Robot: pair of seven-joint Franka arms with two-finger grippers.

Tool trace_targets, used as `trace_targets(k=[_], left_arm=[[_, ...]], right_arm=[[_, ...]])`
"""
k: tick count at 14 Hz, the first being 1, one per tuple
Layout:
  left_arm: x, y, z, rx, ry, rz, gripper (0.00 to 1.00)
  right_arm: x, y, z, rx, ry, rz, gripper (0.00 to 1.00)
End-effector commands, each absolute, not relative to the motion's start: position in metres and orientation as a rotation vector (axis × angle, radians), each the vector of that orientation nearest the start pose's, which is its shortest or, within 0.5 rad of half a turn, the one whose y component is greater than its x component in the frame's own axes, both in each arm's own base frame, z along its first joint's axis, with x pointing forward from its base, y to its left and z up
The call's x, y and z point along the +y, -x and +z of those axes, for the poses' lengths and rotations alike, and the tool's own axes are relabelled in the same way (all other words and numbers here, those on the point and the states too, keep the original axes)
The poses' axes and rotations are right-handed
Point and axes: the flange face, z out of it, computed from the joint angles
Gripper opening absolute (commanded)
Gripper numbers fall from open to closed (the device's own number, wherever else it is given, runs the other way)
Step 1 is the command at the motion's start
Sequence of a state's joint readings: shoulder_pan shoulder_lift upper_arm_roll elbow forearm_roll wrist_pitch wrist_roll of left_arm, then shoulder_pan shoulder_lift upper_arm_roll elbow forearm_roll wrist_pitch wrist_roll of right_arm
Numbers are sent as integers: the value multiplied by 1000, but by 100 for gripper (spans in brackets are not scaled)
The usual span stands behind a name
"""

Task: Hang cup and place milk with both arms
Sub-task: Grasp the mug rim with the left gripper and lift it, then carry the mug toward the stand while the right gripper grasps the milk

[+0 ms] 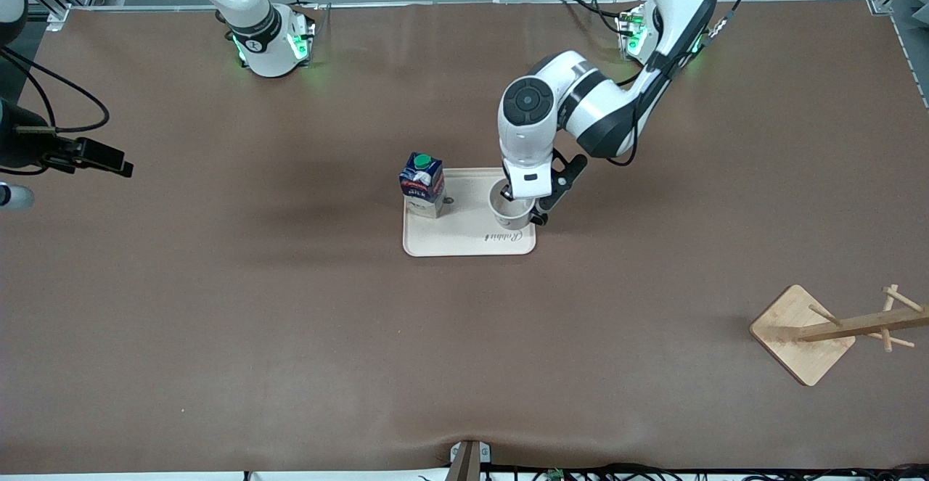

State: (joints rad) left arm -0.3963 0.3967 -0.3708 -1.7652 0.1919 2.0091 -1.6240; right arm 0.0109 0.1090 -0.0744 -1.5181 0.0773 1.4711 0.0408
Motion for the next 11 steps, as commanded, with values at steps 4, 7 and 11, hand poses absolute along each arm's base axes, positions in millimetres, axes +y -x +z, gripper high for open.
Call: trace_targets(k=[4,7,11], left_arm=[[-357,-518,437,-894,2923,-106,0],[-316,-547,472,-848,2975,-155,0],[-269,-569,498,-690,3005,-155,0]], right_arm=[[10,-570,561,145,2896,311,100],[78,-565,560,290,2881,369,100],[197,-545,553,436,2912,354,100]])
